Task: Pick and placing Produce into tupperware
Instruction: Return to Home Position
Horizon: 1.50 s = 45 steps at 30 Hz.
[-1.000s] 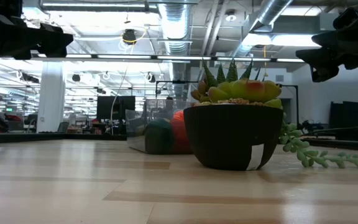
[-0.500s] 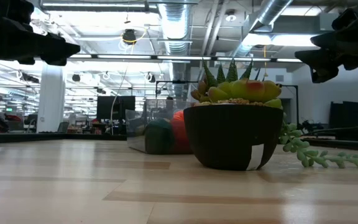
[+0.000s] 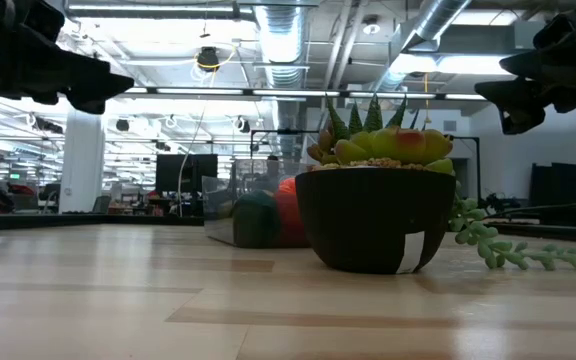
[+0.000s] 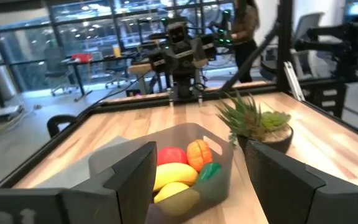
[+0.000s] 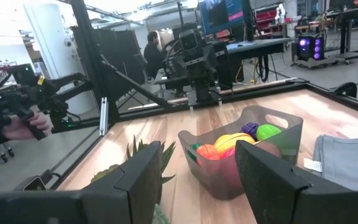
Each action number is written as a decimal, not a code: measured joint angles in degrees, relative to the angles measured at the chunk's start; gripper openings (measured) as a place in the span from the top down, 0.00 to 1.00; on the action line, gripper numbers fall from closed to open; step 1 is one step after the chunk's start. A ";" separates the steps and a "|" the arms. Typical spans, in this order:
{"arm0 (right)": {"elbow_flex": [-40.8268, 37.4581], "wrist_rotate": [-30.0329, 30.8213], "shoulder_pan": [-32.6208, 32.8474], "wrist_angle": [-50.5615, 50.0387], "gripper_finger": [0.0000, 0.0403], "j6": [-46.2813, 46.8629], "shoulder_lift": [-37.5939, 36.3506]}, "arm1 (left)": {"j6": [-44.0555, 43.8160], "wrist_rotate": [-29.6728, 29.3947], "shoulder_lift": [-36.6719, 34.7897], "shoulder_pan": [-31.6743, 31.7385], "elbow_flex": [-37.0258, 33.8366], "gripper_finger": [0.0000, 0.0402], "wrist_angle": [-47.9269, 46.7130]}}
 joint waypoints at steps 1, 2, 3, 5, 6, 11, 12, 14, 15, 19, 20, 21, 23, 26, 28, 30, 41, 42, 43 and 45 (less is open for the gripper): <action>0.00 0.00 -0.01 0.00 0.43 -0.01 0.00 | -0.73 -0.57 0.00 0.00 0.00 0.42 0.10; 0.00 0.01 -0.03 0.00 0.43 0.00 0.00 | -1.30 -0.76 0.00 0.00 0.00 0.42 0.12; 0.00 0.00 -0.04 0.00 0.43 0.00 0.00 | -1.74 -0.78 0.00 0.00 0.00 0.42 0.12; 0.00 0.00 -0.04 0.00 0.43 0.01 0.00 | -2.53 -0.79 0.00 0.00 0.00 0.42 0.12; 0.00 0.00 -0.04 0.00 0.43 0.01 0.00 | -2.85 -0.76 0.00 0.00 0.00 0.42 0.14; 0.00 0.00 0.00 0.00 0.43 0.01 0.00 | -3.05 -0.42 0.00 0.00 0.00 0.42 0.12; 0.00 0.00 0.00 0.00 0.43 0.01 0.00 | -2.75 -0.42 0.00 0.00 0.00 0.42 0.12; 0.00 0.00 0.00 0.00 0.43 0.01 0.00 | -2.26 -0.40 0.00 0.00 0.00 0.42 0.12; 0.00 0.00 0.00 0.00 0.43 0.01 0.00 | -2.06 -0.38 0.00 0.00 0.00 0.42 0.12; 0.00 0.00 0.00 -0.01 0.43 0.01 0.00 | -2.06 -0.31 0.00 0.00 0.00 0.42 0.12; 0.00 0.00 0.00 0.00 0.43 0.01 0.00 | -2.23 -0.31 0.00 -0.02 0.00 0.42 0.12; 0.00 0.00 0.00 -0.02 0.43 0.01 0.00 | -2.34 -0.34 0.00 -0.02 0.00 0.42 0.12; 0.00 0.00 0.00 0.00 0.43 0.01 0.00 | -2.39 -0.34 0.00 -0.02 0.00 0.42 0.12; 0.00 0.00 0.00 -0.02 0.43 0.01 0.00 | -2.41 -0.36 0.00 -0.02 0.00 0.42 0.12; 0.00 0.00 0.00 -0.02 0.43 0.03 0.00 | -2.41 -0.36 0.00 -0.01 0.00 0.42 0.12; 0.00 0.00 0.00 -0.02 0.43 0.01 0.00 | -2.41 -0.36 0.00 0.00 0.00 0.42 0.12; -0.01 0.00 0.00 -0.02 0.43 0.01 0.00 | -2.43 -0.38 0.00 -0.02 0.00 0.42 0.12; -0.01 0.00 0.00 -0.02 0.43 0.02 -0.01 | -2.45 -0.38 0.00 -0.01 0.00 0.42 0.12; 0.00 0.00 0.00 -0.02 0.43 0.03 0.00 | -2.45 -0.38 0.00 -0.02 0.00 0.42 0.12; 0.00 0.00 0.00 -0.02 0.43 0.03 0.00 | -2.45 -0.38 0.00 -0.02 0.00 0.42 0.12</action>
